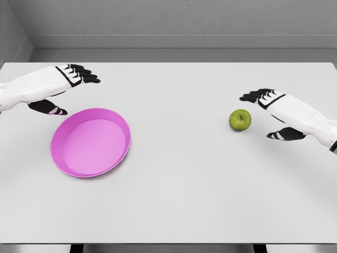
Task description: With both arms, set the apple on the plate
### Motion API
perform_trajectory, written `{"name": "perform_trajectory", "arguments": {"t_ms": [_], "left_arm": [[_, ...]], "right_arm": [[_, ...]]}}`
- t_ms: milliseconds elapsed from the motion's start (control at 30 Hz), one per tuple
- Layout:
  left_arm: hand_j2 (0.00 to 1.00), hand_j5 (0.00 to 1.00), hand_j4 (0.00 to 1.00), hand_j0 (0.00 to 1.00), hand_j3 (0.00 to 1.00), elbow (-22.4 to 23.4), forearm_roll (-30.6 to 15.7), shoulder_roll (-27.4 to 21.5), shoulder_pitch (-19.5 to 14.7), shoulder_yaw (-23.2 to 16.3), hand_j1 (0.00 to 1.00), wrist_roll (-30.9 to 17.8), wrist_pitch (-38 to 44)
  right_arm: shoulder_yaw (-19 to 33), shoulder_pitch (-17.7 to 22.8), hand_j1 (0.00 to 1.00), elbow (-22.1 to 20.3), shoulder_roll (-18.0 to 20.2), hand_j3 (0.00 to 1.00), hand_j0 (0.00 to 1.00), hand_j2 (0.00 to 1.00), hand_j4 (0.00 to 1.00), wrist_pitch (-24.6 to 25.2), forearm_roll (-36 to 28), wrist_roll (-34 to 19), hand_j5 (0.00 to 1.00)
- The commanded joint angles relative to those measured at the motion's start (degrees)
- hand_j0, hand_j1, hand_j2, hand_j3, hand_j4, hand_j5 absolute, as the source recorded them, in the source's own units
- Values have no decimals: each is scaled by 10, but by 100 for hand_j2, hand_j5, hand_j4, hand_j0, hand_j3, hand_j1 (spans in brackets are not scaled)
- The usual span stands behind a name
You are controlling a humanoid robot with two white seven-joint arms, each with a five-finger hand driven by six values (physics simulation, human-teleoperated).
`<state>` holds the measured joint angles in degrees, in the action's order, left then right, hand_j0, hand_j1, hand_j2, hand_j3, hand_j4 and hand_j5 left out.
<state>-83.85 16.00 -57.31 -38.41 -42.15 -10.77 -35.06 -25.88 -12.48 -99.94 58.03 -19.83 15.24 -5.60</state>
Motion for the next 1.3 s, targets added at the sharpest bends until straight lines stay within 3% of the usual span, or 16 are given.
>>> {"name": "perform_trajectory", "arguments": {"t_ms": [0,167,300,367,433,600,967,1133,1267], "left_arm": [[100,100,100,100,100,0,-3,-1,0,1,100,0,1],[100,100,100,100,100,0,-3,-1,0,1,100,0,1],[100,100,100,100,100,0,-3,0,-1,1,100,0,1],[100,100,100,100,100,0,-2,0,-1,0,100,0,1],[100,100,100,100,100,-1,4,0,-1,1,100,0,1],[100,100,100,100,100,-1,4,1,-1,1,100,0,1],[100,100,100,100,100,-1,4,0,-1,1,100,0,1],[100,100,100,100,100,-2,4,0,-1,0,100,0,1],[100,100,100,100,100,-2,4,0,-1,1,100,0,1]], "right_arm": [[0,-1,100,-2,1,100,100,100,100,0,-2,-1,100],[-10,-1,100,-2,-20,100,100,100,100,8,-4,1,100],[-18,-5,100,4,-25,100,100,100,100,51,-4,-3,100],[-25,-19,100,0,-32,100,100,100,100,126,-4,-59,100],[-60,-61,100,0,-42,100,100,100,100,179,-4,-110,100],[-116,-113,100,15,-86,100,100,100,100,210,-4,-182,100],[-124,-146,100,24,-88,100,100,100,100,242,-4,-189,100],[-173,-199,100,56,-109,100,100,100,100,262,-4,-195,100],[-197,-202,100,76,-119,100,100,100,100,262,-5,-194,100]]}}
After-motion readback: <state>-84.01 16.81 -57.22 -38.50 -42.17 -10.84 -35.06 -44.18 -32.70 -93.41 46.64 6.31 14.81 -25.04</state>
